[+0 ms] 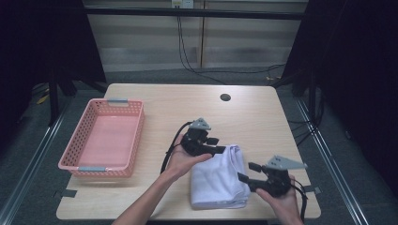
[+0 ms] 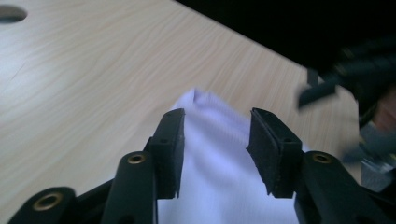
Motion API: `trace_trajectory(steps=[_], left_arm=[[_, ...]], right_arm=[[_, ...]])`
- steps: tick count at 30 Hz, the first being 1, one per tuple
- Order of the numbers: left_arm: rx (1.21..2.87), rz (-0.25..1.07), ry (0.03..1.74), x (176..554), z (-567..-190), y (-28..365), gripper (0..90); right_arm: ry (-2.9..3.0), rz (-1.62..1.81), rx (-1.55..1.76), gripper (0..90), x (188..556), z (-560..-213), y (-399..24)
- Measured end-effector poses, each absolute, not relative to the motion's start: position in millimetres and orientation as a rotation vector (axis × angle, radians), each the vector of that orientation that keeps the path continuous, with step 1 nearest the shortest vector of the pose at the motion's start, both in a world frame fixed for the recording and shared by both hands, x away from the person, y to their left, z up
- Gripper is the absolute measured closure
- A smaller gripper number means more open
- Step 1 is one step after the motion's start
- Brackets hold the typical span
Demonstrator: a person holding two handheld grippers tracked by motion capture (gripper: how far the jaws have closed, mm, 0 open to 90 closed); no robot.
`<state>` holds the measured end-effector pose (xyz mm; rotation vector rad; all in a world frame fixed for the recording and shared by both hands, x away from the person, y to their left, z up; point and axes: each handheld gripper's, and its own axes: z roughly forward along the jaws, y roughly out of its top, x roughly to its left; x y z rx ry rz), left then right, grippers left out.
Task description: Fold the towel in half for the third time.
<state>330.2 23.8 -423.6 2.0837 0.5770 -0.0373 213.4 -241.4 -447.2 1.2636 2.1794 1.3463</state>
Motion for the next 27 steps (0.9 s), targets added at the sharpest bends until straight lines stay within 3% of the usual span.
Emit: trace_trajectory(steps=[7,11,12,13,17,22,25,27], left_arm=[[2.113,-0.099,0.637,291.6,-452.3,63.1,61.1],[2.199,-0.138,0.560,260.2,-464.7,71.3,56.0],[2.214,-0.124,0.540,253.4,-466.8,73.4,54.3],[2.208,-0.125,0.536,250.6,-468.9,74.5,52.7],[2.226,-0.131,0.534,247.2,-480.9,75.3,48.9],[2.240,-0.096,0.533,242.1,-481.9,73.6,44.7],[2.237,-0.092,0.536,238.1,-479.1,75.3,41.5],[2.224,-0.105,0.555,235.5,-476.3,81.7,39.2]], right_arm=[[2.247,1.198,1.279,31.4,291.3,-454.2,-220.2],[2.245,1.071,1.334,31.6,319.6,-462.7,-210.0],[2.245,1.026,1.363,38.4,321.8,-464.5,-208.7],[2.252,1.043,1.370,50.7,323.5,-467.6,-211.4],[2.237,1.029,1.391,64.8,317.0,-471.9,-218.4],[2.225,0.998,1.424,53.1,306.6,-481.0,-234.4],[2.254,1.023,1.434,50.8,302.7,-492.0,-243.7],[2.249,1.045,1.453,41.5,303.6,-493.3,-248.8]])
